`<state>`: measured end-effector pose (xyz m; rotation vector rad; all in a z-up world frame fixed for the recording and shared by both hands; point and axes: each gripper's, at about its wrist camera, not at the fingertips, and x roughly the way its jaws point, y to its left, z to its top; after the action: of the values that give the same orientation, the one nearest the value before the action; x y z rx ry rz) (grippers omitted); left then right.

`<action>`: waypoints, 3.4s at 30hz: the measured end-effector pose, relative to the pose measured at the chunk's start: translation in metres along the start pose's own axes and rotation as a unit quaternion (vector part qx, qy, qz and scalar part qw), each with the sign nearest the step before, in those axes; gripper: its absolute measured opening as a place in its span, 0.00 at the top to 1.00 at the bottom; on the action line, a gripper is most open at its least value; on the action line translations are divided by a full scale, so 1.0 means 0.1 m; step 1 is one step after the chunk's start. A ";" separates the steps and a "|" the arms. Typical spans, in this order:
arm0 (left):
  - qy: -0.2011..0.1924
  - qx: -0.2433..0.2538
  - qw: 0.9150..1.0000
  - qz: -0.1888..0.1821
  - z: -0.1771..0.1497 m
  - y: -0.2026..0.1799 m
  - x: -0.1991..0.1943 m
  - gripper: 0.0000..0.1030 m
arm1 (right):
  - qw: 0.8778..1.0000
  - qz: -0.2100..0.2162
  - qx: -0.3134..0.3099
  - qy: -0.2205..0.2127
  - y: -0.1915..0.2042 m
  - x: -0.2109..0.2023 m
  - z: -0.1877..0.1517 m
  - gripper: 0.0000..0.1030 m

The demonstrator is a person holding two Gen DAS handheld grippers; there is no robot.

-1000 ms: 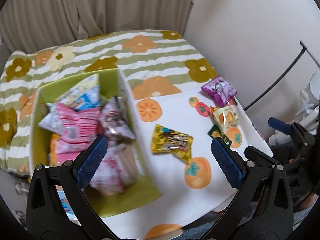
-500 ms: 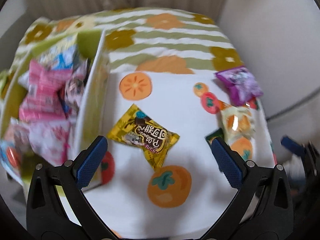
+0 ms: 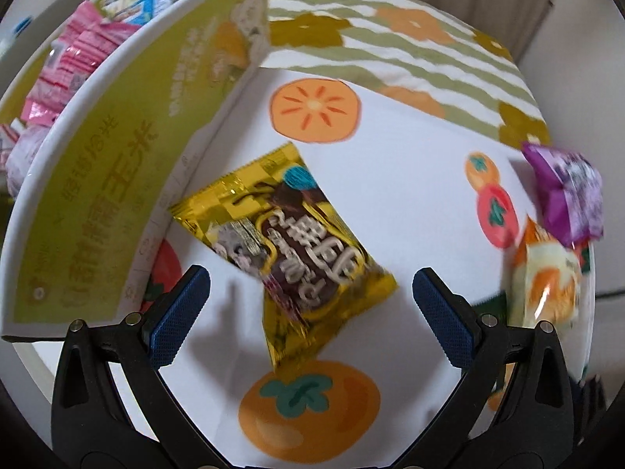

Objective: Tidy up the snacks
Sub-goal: 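Grasp the yellow Pillows bag with the left tool while the right tool grasps the green cracker pack, then carry both packs into the box and open both tools to release them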

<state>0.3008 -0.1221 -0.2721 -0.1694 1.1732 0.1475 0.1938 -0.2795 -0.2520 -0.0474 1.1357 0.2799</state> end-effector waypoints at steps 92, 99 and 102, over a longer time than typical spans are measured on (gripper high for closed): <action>-0.067 0.119 0.988 -0.071 1.24 2.68 -1.25 0.27 | 0.990 0.045 -0.023 -0.129 2.57 -0.56 1.62 0.61; -0.072 0.098 0.988 -0.100 1.21 3.03 -1.24 0.01 | 0.993 0.026 -0.007 -0.116 2.72 -0.44 1.62 0.61; -0.074 0.102 0.987 -0.102 1.19 3.08 -1.23 0.01 | 0.994 0.020 0.000 -0.110 2.74 -0.43 1.59 0.61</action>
<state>0.2984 0.2007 -0.1303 -0.0961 1.0095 -0.1379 0.2515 0.0051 -0.1168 0.0067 0.9183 0.3128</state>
